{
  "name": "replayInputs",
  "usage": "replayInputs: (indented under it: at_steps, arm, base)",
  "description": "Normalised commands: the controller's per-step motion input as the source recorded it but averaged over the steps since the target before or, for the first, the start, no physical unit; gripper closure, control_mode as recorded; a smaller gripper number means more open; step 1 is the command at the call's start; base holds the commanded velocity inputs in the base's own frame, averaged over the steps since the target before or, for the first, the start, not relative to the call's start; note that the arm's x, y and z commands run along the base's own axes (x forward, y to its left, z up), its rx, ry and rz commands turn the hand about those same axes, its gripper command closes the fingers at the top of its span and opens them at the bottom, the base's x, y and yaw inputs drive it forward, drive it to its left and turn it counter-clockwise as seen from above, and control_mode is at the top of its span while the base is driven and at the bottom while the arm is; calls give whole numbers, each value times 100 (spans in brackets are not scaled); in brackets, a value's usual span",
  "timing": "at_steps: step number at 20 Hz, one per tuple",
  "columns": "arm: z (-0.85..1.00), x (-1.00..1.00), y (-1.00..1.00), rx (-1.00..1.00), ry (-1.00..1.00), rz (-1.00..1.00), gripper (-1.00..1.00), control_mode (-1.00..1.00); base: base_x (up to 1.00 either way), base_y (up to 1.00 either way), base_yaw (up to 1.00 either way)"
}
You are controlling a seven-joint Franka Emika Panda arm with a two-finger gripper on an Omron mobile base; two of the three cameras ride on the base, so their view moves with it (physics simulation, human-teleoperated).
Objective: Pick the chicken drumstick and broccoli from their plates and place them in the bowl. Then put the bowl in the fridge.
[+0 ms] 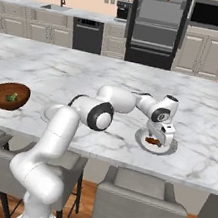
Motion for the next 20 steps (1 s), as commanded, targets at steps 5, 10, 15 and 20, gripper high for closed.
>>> replayInputs:
  at_steps: [5, 10, 15, 20]
  arm:
    - [-24, 0, 1, 1, 0, 0, -100, -100]
    - [-27, -1, 6, 0, 0, 0, 100, -100]
    - [-21, 0, 1, 0, 1, 0, 100, -100]
    - [-36, -7, 10, 0, 1, 0, 100, -100]
  base:
    - [0, 0, 0]
    - [0, 0, 0]
    - [0, 0, 0]
    - [0, 0, 0]
